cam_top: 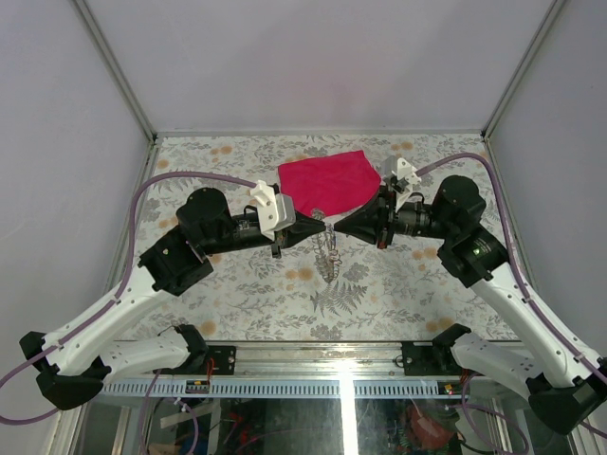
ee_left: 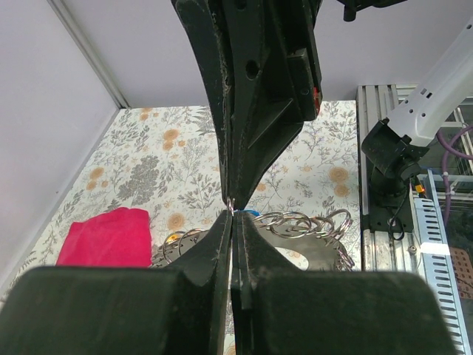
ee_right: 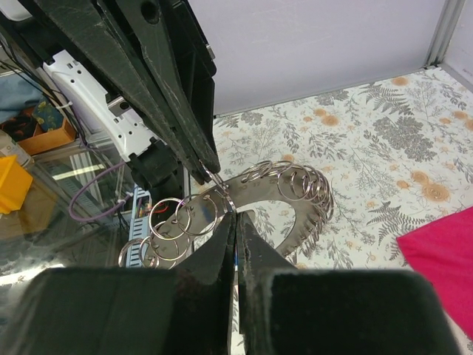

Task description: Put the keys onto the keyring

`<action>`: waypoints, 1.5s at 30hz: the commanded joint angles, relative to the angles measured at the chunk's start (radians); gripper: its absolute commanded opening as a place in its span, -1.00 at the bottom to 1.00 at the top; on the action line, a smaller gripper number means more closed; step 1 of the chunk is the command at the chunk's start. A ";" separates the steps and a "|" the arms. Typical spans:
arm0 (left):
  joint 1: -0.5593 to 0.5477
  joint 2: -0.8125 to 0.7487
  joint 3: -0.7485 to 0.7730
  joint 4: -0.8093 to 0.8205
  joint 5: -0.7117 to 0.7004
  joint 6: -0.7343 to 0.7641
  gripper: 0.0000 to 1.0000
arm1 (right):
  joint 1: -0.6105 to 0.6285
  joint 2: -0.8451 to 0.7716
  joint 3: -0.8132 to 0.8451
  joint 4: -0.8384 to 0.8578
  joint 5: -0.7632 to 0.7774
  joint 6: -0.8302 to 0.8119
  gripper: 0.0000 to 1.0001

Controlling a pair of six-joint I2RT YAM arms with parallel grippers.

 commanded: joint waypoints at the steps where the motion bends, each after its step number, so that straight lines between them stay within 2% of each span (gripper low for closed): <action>1: -0.003 -0.005 0.046 0.045 0.032 0.007 -1.00 | -0.004 0.018 0.054 0.026 -0.019 0.021 -1.00; 3: -0.003 -0.003 0.046 0.045 0.033 0.008 -1.00 | -0.004 0.021 0.056 0.026 -0.023 0.024 -0.98; 9: -0.003 0.004 0.049 0.057 0.050 -0.010 -1.00 | -0.005 -0.006 0.066 0.018 -0.003 -0.012 -0.64; 15: -0.005 -0.010 0.001 0.160 0.082 -0.097 -1.00 | -0.004 -0.076 0.067 -0.034 0.020 -0.104 -0.32; 17: -0.004 -0.017 -0.019 0.200 0.087 -0.128 -1.00 | -0.005 -0.100 0.069 -0.060 0.024 -0.144 -0.27; 23: -0.003 -0.038 -0.076 0.313 0.104 -0.208 -1.00 | -0.005 -0.187 0.017 -0.002 0.039 -0.191 -0.26; 35: -0.004 -0.086 -0.193 0.559 0.071 -0.398 -1.00 | -0.005 -0.235 -0.150 0.445 0.006 -0.093 -0.30; 41: -0.003 -0.084 -0.190 0.577 0.109 -0.415 -1.00 | -0.005 -0.215 -0.138 0.419 -0.075 -0.059 -0.39; 45: -0.003 -0.083 -0.189 0.578 0.131 -0.406 -1.00 | -0.004 -0.206 -0.152 0.473 -0.086 -0.021 -0.40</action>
